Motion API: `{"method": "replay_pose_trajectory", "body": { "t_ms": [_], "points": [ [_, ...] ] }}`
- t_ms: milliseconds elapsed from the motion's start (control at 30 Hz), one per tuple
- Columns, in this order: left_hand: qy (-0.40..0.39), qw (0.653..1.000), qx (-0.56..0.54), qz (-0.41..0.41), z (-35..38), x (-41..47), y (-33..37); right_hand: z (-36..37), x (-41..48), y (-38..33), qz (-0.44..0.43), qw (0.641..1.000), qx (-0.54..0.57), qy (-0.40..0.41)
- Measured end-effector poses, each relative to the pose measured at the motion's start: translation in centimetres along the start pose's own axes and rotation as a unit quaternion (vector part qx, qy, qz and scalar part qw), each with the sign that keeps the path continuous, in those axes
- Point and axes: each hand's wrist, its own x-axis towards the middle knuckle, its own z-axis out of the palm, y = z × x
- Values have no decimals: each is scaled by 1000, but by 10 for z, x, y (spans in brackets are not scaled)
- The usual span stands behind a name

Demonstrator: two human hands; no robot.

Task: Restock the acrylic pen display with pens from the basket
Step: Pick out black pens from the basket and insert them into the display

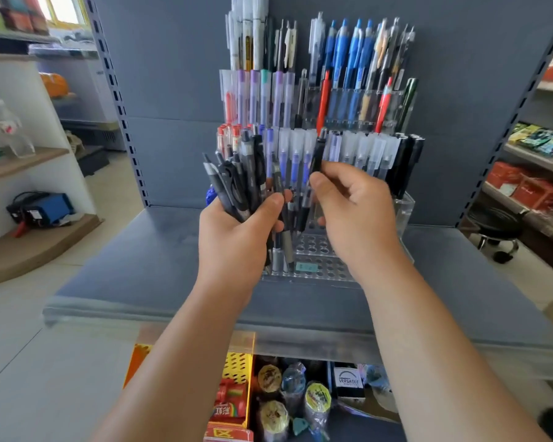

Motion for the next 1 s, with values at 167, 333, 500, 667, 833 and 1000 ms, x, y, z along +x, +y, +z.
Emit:
{"method": "replay_pose_trajectory", "body": {
  "t_ms": [167, 333, 500, 667, 833, 1000],
  "points": [
    [-20, 1000, -8, 8, 3, 10, 1, 0, 6, 14, 2, 1000, -29, 5],
    [-5, 1000, 5, 2, -2, 8, -6, 1, 5, 23, -12, 996, -77, -36],
    [3, 1000, -2, -8, -3, 7, -3, 2, 5, 28, -13, 995, -95, -33],
    [-6, 1000, -5, -17, -1, 7, -1, 8, 5, 32, -23, 993, -113, -4],
    [-21, 1000, 7, -17, -2, 2, -2, 8, 3, 34, -17, 992, -125, 17],
    [-20, 999, 16, -19, -2, 3, 2, 13, -5, 35, 9, 991, -133, 15]
  ]
}}
